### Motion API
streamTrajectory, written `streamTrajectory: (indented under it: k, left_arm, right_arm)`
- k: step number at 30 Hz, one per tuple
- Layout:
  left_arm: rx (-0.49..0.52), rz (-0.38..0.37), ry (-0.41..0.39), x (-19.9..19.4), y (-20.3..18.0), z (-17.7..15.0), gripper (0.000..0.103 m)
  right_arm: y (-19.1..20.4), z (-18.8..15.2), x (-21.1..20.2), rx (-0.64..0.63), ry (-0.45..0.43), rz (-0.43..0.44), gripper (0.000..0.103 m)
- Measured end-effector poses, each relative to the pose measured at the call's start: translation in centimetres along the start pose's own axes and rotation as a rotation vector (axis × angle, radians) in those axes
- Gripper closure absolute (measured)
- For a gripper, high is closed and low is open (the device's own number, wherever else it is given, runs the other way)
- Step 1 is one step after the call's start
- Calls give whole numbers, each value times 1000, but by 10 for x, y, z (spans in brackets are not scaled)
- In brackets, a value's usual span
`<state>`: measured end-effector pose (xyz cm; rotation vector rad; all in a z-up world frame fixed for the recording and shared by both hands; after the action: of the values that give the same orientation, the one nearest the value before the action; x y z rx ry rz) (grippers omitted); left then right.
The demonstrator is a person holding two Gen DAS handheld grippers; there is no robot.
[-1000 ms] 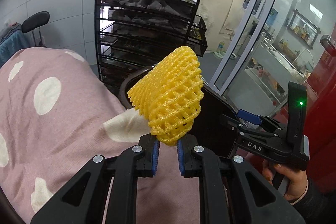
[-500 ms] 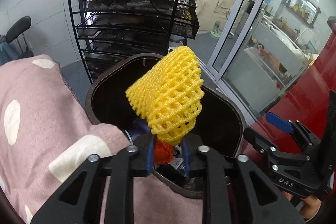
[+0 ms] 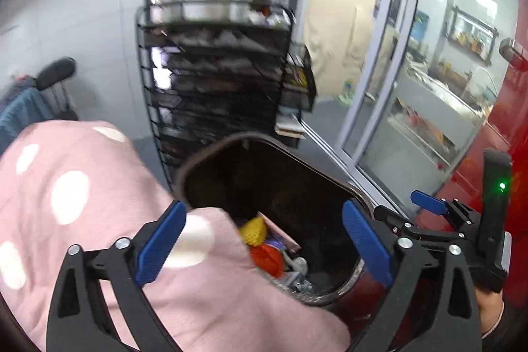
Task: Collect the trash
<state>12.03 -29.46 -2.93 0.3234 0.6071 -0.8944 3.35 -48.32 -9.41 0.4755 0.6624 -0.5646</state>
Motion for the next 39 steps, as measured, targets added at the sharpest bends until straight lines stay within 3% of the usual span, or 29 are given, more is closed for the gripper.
streamTrajectory:
  k: [5,8,12,17,20,25,32,39]
  left_arm:
    - [-8,161,-63,-51,20,-19,5]
    - [-80,233,-101,-83,40,-36,5]
    - [-154,352,-95,-118,64,-63,5]
    - [-175,551,-128,-156,81,-93,5]
    - [-174,615,-145,-173,86,-107,5]
    - [-198,659,-156,-193,88,-126,5]
    - [-271,620,-218,-208,83,-136,5]
    - [-217,631,-217,-208,74,-137,5]
  right_arm:
    - [24,-3,-14,-53,-59,47,10]
    - [44,-8,-26,-93,-93,93,8]
    - [75,-19,-45,-158,-138,173,5]
    - [108,-32,-70,-205,-170,280,5]
    - [125,-42,-82,-231,-173,325,5]
    - [152,-61,-101,-270,-169,395,5]
    - [174,-86,-120,-315,-163,427,5]
    - [178,-95,-125,-329,-157,429,5]
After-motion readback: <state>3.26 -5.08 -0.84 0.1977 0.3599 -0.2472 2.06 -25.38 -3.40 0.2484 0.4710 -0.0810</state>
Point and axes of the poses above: each gripper's, at about its wrist camera, not at the fingertips, and x roughly the way its jaws point, y to its left, z to its top, the point moved 3 cm from there along x, roughly the way its jaws point, and after that the axes turned 8 degrees about x, right-handed, at the moved point
